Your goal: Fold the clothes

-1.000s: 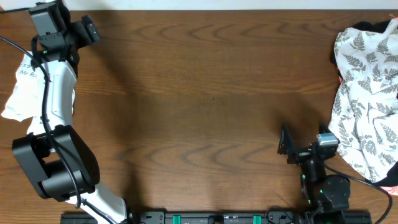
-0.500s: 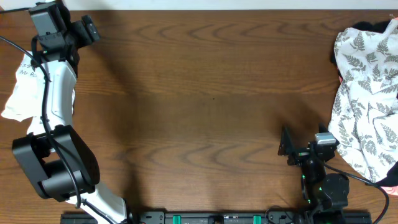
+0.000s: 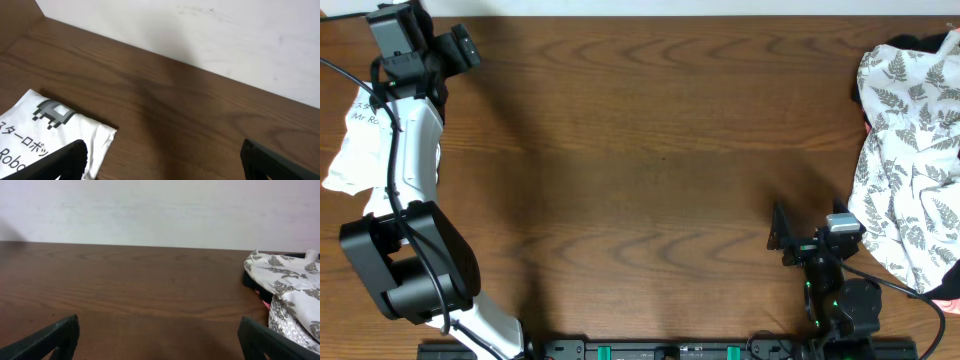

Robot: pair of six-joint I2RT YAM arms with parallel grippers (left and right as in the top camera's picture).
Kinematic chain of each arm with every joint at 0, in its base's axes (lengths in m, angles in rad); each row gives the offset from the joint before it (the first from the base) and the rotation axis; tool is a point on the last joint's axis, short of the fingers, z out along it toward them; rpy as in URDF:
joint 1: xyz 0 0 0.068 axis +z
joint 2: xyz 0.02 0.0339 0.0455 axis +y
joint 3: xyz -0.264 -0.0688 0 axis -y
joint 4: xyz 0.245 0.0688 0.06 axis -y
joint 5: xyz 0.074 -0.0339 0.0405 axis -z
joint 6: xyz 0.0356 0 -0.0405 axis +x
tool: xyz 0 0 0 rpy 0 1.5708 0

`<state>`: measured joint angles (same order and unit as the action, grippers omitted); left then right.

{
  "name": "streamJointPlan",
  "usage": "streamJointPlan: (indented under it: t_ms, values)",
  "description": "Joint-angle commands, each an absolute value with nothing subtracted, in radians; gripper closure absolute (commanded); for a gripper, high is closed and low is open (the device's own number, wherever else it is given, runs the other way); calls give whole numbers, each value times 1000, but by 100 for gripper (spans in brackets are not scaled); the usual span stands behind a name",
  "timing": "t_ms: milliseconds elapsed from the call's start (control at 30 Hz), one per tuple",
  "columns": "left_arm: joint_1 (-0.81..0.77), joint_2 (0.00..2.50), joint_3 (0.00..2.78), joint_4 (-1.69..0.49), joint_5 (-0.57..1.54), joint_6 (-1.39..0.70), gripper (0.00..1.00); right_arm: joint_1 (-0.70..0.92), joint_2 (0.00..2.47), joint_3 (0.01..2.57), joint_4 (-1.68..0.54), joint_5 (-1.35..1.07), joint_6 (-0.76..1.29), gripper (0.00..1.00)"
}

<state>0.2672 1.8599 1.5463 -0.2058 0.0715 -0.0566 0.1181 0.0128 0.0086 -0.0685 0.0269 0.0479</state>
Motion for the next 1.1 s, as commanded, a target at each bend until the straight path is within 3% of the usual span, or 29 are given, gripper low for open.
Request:
streamJointPlan:
  t_ms: [0, 633, 833, 1067]
  values:
    - [269, 1869, 1543, -205, 67, -69, 2, 109, 6, 6, -72, 37, 36, 1]
    - [273, 1848, 1541, -273, 67, -69, 2, 109, 6, 6, -72, 37, 36, 1]
    - [249, 1696, 1458, -337, 67, -69, 2, 109, 6, 6, -72, 37, 36, 1]
    - [205, 1437, 1180, -336, 67, -68, 2, 109, 6, 6, -72, 37, 36, 1]
